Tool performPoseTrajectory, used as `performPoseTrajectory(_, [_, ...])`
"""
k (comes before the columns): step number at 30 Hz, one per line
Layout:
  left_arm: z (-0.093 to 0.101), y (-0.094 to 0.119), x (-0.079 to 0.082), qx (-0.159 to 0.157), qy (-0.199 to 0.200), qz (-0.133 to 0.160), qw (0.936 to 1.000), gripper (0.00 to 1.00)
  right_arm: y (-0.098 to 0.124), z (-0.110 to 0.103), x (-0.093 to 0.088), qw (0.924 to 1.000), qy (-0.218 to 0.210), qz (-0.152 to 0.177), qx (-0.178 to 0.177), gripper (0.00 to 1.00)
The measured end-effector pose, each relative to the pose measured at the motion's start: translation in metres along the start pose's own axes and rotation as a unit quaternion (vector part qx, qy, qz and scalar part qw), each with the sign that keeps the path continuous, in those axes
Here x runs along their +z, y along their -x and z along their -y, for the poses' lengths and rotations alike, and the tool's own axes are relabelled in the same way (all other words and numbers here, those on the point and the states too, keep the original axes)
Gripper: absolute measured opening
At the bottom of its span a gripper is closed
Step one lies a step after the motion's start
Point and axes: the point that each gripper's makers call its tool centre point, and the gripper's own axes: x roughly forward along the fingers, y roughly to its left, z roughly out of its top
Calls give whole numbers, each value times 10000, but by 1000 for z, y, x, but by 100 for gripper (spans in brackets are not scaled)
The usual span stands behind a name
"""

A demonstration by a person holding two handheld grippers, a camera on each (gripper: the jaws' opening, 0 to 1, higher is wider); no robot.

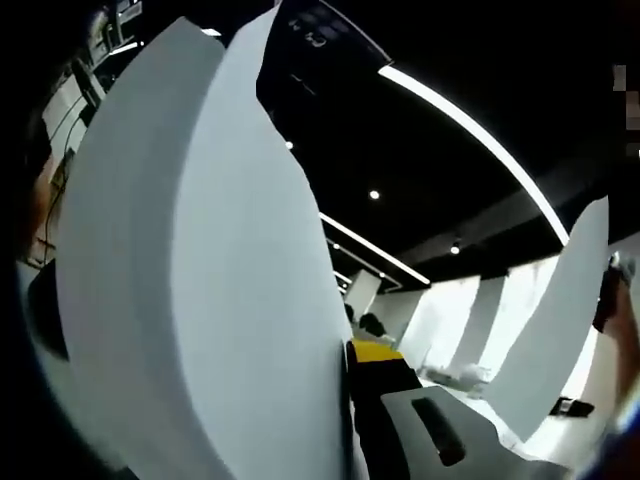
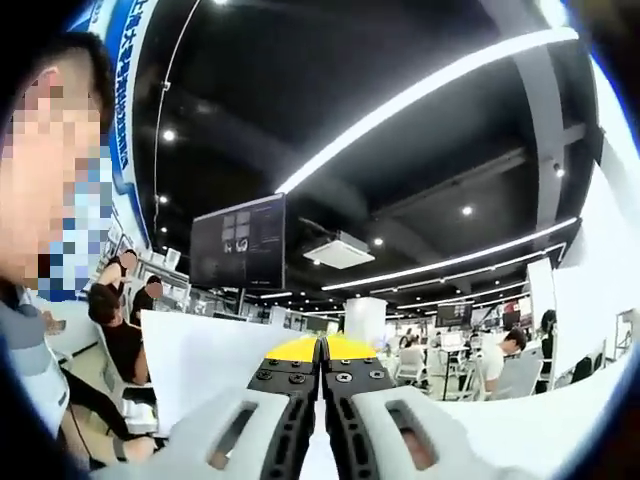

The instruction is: Organize the stack of printing papers by aligning and flattening the scattered papers on the table

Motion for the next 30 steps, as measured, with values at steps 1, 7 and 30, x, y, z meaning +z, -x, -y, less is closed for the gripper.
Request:
performPoseTrajectory(1, [0,0,0,-6,0,1,10000,8,0,0,0,10000,0,0,0,0])
performPoseTrajectory(7, [0,0,1,-21,28,43,10000,8,-1,-4,5,9999,87,-19,77,0])
performPoseTrajectory(30, [1,0,1,-42,47,35,10000,8,-24,-12,-31,9965,201,-721,377,0])
